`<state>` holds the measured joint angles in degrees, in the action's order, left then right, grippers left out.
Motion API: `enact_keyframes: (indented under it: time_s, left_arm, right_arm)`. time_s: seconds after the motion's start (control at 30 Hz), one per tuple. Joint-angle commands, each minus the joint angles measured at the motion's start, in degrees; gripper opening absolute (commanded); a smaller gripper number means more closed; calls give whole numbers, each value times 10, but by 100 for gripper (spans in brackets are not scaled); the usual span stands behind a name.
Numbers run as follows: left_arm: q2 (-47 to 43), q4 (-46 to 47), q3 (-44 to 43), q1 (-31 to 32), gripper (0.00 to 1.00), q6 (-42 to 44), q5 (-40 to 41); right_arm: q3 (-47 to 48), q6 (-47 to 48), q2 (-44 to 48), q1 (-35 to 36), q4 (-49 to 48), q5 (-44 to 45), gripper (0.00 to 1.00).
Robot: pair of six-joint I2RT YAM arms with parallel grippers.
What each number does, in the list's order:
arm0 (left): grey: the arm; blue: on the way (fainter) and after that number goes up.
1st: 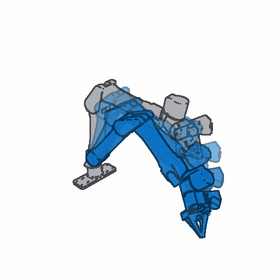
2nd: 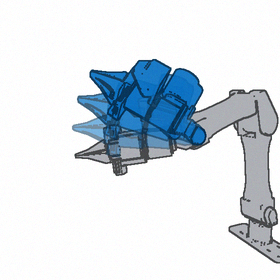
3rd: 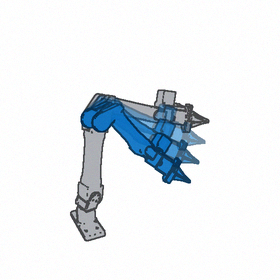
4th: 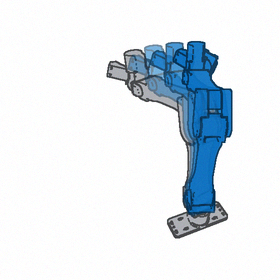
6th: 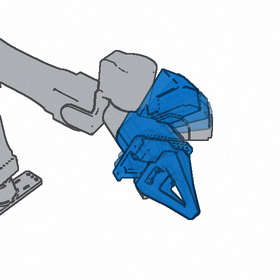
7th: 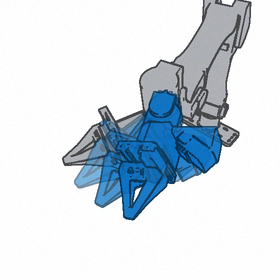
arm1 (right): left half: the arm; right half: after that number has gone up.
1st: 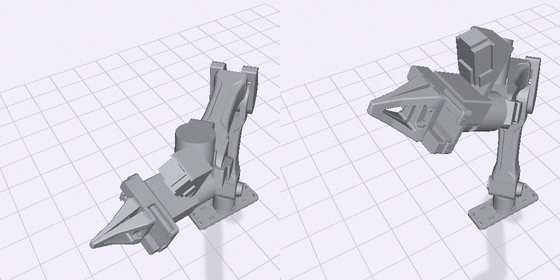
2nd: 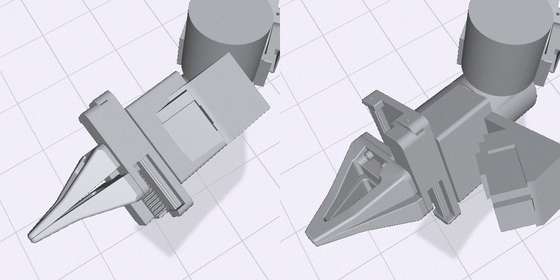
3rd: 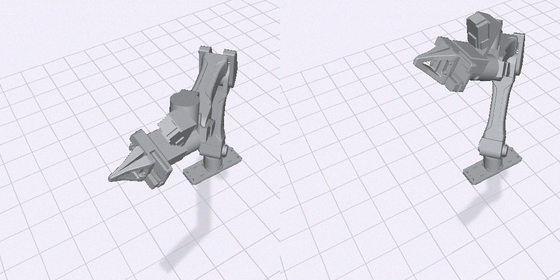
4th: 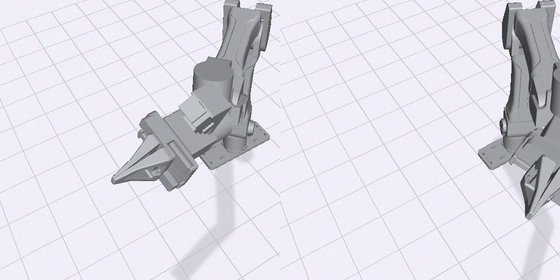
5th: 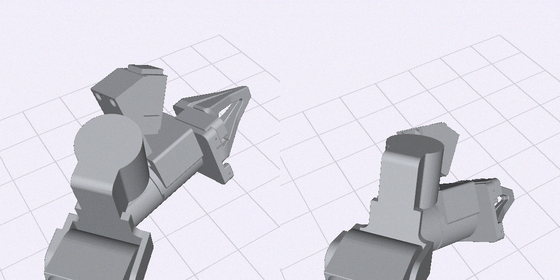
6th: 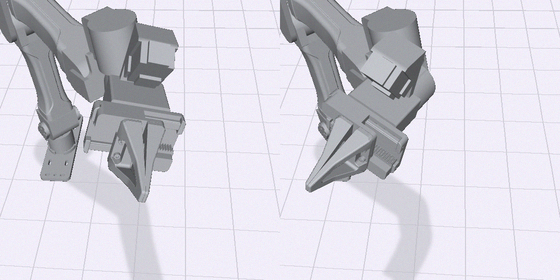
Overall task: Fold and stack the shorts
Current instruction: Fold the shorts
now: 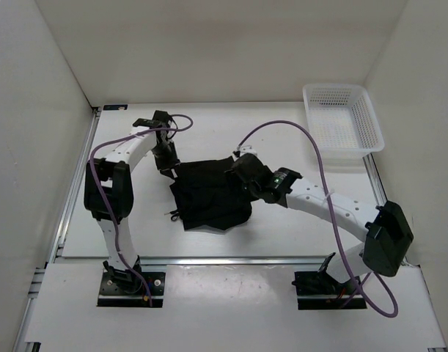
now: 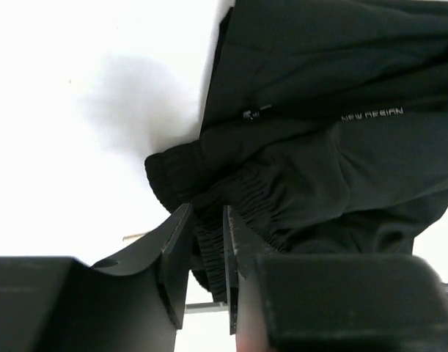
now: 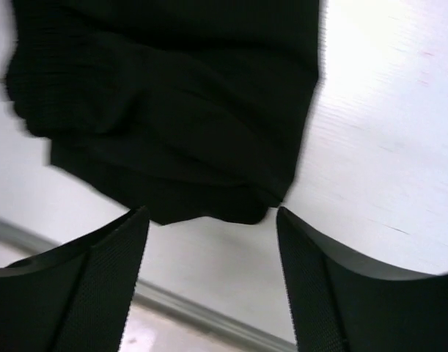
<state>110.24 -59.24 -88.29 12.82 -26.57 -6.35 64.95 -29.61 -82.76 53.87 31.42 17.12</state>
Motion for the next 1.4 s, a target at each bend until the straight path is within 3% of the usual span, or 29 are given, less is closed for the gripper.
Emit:
enact_keyframes:
  time_s: [0.0, 0.03, 0.13, 0.47, 0.57, 0.6, 0.67, 0.7, 0.77, 1.0, 1.1, 1.13, 1.17, 1.23, 1.33, 1.37]
  left_arm:
    - [6, 8, -29, -2, 35, 7, -9]
    - [6, 8, -35, -2, 33, 7, -9]
    - [28, -3, -50, -2, 10, 18, -9]
    - [33, -9, -58, -8, 10, 23, -9]
    - [33, -9, -58, -13, 10, 18, -9]
    - [33, -9, -58, -13, 10, 18, -9]
    - [33, -9, -58, -26, 10, 18, -16]
    - [33, -9, -58, -26, 10, 18, -16]
    - [38, -3, -58, -32, 10, 18, -16]
    - [81, -3, -115, -44, 10, 18, -32]
    - [101, -3, -133, -44, 10, 18, -38]
    - [101, -9, -149, -44, 10, 18, -38]
    - [109, -9, -156, -44, 10, 18, -38]
    - [109, -33, -181, -44, 10, 18, -22]
    - [86, -62, -194, -44, 10, 18, 2]
    - [72, -62, -194, -44, 19, 18, 8]
  right_arm:
    - [56, -4, -21, 8, -40, -80, 76]
    - [68, -11, -42, 14, -40, -89, 80]
    - [111, -24, -84, 21, -46, -125, 87]
    - [257, -48, -273, 39, -58, -161, 82]
    - [291, -62, -310, 44, -37, -126, 68]
    - [297, -62, -327, 44, -23, -118, 53]
    - [302, -67, -333, 49, -17, -112, 34]
    - [302, -67, -333, 55, -17, -106, 17]
    - [288, -61, -333, 60, -17, -106, 1]
    - [243, -38, -309, 96, -22, -88, 1]
    - [228, -38, -317, 96, -64, -120, 29]
    - [222, -30, -317, 96, -96, -132, 62]
    - [222, -24, -302, 96, -106, -142, 72]
    - [205, -15, -281, 96, -127, -149, 83]
    - [154, -15, -207, 96, -153, -102, 84]
    - [136, -15, -160, 90, -167, -87, 84]
